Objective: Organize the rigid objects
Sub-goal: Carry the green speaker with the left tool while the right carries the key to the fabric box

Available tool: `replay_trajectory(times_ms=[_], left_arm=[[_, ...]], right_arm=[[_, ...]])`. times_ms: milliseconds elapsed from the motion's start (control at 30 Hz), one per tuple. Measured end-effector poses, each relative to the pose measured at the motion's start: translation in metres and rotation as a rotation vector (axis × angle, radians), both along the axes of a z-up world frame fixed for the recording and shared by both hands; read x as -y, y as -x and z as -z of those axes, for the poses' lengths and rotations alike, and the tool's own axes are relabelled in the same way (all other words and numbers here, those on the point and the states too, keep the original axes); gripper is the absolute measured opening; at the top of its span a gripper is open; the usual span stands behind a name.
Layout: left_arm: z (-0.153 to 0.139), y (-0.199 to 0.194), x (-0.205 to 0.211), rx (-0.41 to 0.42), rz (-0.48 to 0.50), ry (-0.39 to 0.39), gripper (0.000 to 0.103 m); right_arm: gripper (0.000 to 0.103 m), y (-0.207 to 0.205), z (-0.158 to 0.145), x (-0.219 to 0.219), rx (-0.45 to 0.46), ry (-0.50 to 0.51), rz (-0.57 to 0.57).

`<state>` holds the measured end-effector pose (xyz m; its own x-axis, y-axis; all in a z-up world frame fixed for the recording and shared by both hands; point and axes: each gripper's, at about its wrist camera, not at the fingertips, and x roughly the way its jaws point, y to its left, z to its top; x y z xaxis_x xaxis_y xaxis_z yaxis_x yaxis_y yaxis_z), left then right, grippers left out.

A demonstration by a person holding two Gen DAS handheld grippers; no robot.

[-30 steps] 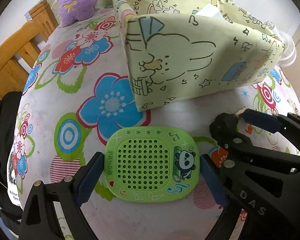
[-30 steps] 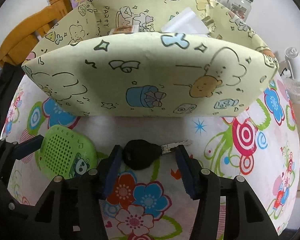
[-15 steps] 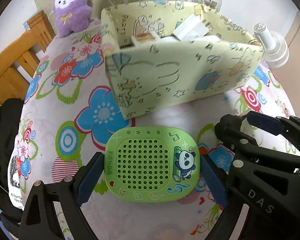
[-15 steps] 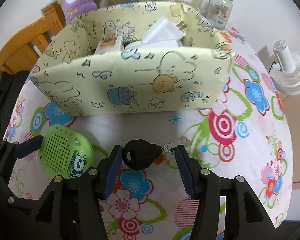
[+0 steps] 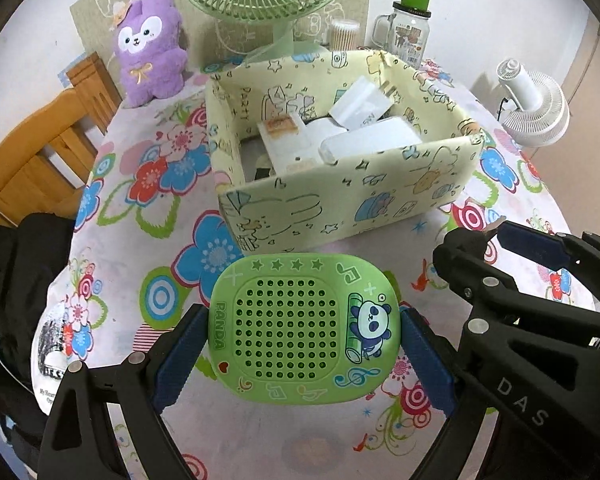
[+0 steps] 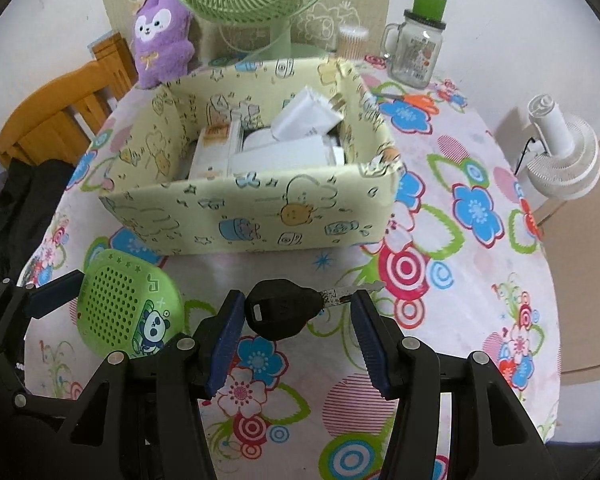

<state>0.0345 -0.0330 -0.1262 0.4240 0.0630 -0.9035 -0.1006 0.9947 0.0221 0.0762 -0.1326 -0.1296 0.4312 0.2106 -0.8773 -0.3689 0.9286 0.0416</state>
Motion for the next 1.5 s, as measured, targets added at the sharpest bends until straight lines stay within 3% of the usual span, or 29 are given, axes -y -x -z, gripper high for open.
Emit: replay_trajectory(times_ms=[700, 1500], left_arm=[[-0.049, -0.004, 0.008, 0.085, 0.028, -0.017, 0.095], [-0.063, -0.045, 0.004, 0.085, -0.065, -0.031, 0.095]], right_arm=[[0.057, 0.006, -0.052, 0.014, 0.075, 0.002, 0.069], [0.057, -0.044, -0.068, 0.002, 0.079, -0.031, -0.049]])
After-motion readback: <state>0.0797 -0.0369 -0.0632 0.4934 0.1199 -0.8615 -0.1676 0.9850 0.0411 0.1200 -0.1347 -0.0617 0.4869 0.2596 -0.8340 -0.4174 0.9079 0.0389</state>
